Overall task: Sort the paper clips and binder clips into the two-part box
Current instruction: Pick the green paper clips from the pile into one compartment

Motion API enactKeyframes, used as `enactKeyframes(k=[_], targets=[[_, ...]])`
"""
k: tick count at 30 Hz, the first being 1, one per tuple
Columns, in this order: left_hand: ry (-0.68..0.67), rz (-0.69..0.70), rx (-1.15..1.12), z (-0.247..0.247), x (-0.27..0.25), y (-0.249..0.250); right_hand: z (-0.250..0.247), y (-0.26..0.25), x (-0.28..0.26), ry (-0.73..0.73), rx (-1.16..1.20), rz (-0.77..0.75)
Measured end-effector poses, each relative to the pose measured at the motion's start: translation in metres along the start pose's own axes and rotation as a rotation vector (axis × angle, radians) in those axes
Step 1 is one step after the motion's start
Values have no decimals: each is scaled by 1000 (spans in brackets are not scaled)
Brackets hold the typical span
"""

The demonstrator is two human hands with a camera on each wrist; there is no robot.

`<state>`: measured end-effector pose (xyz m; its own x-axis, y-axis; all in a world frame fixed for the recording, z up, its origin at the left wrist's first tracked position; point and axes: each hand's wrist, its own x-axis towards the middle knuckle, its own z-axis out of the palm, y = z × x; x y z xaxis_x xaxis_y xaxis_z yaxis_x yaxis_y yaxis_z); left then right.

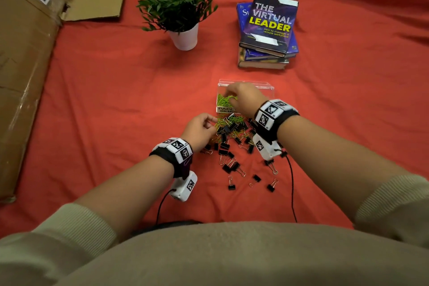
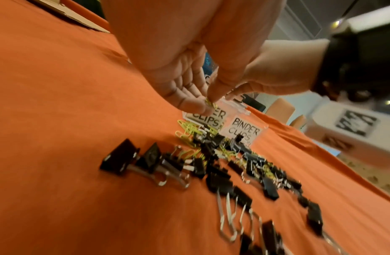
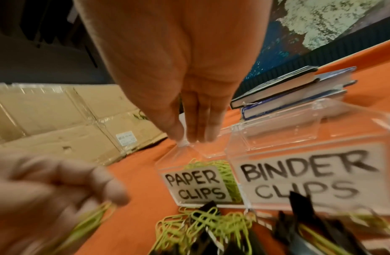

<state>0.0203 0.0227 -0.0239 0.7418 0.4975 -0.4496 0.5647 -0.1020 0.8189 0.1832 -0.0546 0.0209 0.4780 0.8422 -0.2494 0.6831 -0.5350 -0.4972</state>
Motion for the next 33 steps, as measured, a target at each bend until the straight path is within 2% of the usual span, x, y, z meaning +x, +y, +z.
enactKeyframes(k=[2, 5, 7, 9, 15, 18, 20, 23, 25, 29, 33], targets=[[8, -1, -25, -2, 3, 9, 3, 2, -18, 72, 55, 4], [19, 37, 15, -6, 14, 24, 20, 8, -43, -74, -85, 56], [22, 94, 120, -6, 24, 39, 34, 15, -48, -156, -253, 101], [33, 151, 260, -7, 36, 54, 44, 22, -48, -169, -321, 128], [10, 318, 739, -4, 61, 74, 55, 23, -55, -171, -333, 173], [-54, 307, 859, -1, 64, 70, 58, 25, -61, -160, -316, 160], [-50, 310, 850, -1, 62, 64, 60, 30, -63, -142, -238, 185], [54, 340, 734, -1, 49, 54, 58, 37, -66, -116, -53, 235], [88, 303, 683, 0, 38, 42, 55, 39, -67, -73, 53, 254], [41, 190, 630, 10, 21, 15, 49, 44, -73, -69, 99, 289], [-62, 148, 699, 23, 14, 3, 42, 50, -79, -114, 125, 361]])
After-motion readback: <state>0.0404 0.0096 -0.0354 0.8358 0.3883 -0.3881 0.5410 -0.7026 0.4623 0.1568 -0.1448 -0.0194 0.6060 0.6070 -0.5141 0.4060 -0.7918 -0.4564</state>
